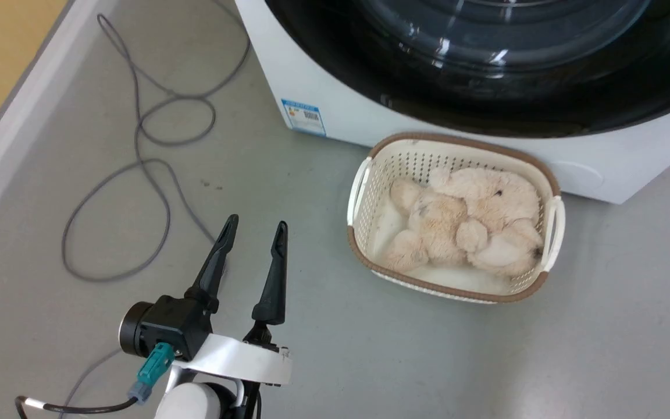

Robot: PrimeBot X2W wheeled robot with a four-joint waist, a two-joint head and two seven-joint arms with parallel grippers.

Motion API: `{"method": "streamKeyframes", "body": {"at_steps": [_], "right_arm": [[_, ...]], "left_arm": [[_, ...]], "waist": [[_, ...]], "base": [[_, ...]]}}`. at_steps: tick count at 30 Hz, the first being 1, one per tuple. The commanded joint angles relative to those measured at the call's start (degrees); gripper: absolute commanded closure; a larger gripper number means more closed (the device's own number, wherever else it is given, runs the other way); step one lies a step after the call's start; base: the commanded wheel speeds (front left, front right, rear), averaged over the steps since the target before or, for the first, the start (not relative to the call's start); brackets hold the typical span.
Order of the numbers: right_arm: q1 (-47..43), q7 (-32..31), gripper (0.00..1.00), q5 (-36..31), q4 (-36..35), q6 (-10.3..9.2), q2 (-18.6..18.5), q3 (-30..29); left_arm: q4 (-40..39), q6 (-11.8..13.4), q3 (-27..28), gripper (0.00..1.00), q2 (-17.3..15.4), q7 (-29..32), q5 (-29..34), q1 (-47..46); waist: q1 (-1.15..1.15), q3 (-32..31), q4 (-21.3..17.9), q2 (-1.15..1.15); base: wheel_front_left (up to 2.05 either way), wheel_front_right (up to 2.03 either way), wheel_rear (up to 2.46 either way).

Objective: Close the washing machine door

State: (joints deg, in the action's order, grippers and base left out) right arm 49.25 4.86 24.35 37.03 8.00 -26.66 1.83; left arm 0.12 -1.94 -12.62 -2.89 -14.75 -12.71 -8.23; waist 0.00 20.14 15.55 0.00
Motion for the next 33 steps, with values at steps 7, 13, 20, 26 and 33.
{"method": "streamKeyframes", "body": {"at_steps": [7, 13, 20, 26, 33], "right_arm": [[-9.58, 3.53, 1.0, 3.64, -4.95, -0.52, 0.37, 4.0], [-20.9, 5.9, 1.0, 3.55, -13.16, -0.52, 0.99, 6.11], [-33.91, 6.88, 1.0, -3.17, -22.58, -0.52, 4.1, 3.08], [-44.34, 7.25, 1.0, -8.37, -29.84, -0.52, 11.87, -3.75], [-51.73, 6.28, 0.0, -13.29, -35.05, -0.52, 18.61, -8.14]], "left_arm": [[1.76, -0.17, 1.13, 0.0, 0.01, -0.25, 0.58, 0.82], [4.16, 0.5, 2.84, 0.0, 0.01, -0.25, 1.01, 3.61], [6.47, 0.36, 4.49, 0.0, 0.01, -0.25, 1.45, 5.86], [7.56, -0.22, 5.03, 0.0, 0.01, -0.25, 1.59, 7.39], [8.66, -0.64, 4.41, 0.0, -0.02, -0.25, 3.13, 9.18]], "waist": [[0.0, -6.91, -3.03, 0.0], [0.0, -12.86, -6.86, 0.0], [0.0, -17.0, -10.32, 0.0], [0.0, -18.82, -11.79, 0.0], [0.0, -19.91, -12.34, 0.0]], "base": [[0.0, 0.0, 0.0], [0.0, 0.0, 0.0], [0.0, 0.0, 0.0], [0.0, 0.0, 0.0], [0.0, 0.0, 0.0]]}}
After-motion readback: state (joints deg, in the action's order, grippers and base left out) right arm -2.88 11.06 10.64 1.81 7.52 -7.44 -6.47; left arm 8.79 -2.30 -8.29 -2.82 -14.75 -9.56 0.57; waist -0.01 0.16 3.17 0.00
